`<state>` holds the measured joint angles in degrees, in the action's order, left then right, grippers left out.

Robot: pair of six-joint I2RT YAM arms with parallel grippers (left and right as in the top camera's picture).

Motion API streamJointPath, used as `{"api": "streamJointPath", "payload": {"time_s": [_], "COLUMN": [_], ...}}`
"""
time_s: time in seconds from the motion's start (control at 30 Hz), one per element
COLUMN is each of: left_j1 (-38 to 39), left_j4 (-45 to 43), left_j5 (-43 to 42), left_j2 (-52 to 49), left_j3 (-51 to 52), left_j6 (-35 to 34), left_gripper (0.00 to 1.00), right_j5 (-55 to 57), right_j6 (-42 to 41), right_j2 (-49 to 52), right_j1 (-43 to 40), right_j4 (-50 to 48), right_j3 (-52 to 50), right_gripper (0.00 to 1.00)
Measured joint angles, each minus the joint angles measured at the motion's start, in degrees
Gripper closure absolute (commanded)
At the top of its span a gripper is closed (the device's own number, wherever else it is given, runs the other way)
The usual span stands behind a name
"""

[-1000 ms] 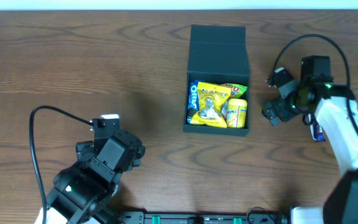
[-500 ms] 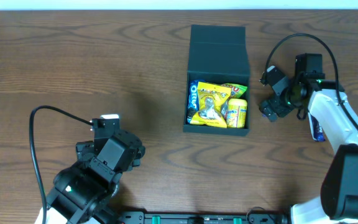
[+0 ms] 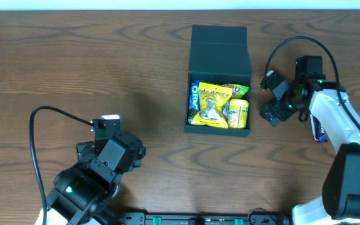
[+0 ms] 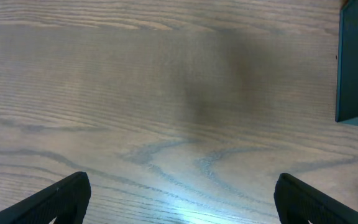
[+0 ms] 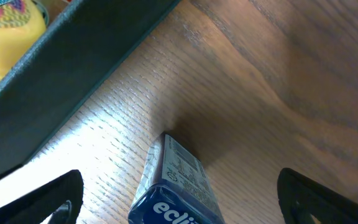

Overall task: Pack container
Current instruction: 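Lower the right gripper onto the blue Eclipse tin and grasp it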

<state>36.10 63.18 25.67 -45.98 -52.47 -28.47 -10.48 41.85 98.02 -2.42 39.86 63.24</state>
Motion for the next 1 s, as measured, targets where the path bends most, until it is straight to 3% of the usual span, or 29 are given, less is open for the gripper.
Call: {"api": "streamJointPath", "payload": {"time_s": [0.1,0.5,0.77,1.0], "left_j1": [0.0,0.0,0.0,0.0], "left_j4": [0.0,0.0,0.0,0.0], "left_j5": [0.0,0.0,0.0,0.0], "left_j2": [0.0,0.0,0.0,0.0], "left_j3": [0.0,0.0,0.0,0.0], "left_j6": [0.0,0.0,0.0,0.0], "left_gripper": [0.05,0.04,0.04,0.05], "right_j5": [0.0,2.4,3.0,3.1], "right_j6": [0.9,1.6,2.4,2.4], "right_j2": [0.0,0.0,0.0,0.0], "right_j1": [0.0,0.0,0.0,0.0], "right_j4": [0.0,-0.8,-1.9,-2.0], "right_j3": [0.0,-3.4,-3.7,-3.7], "right_gripper": [0.27,0.27,0.48,0.57]}}
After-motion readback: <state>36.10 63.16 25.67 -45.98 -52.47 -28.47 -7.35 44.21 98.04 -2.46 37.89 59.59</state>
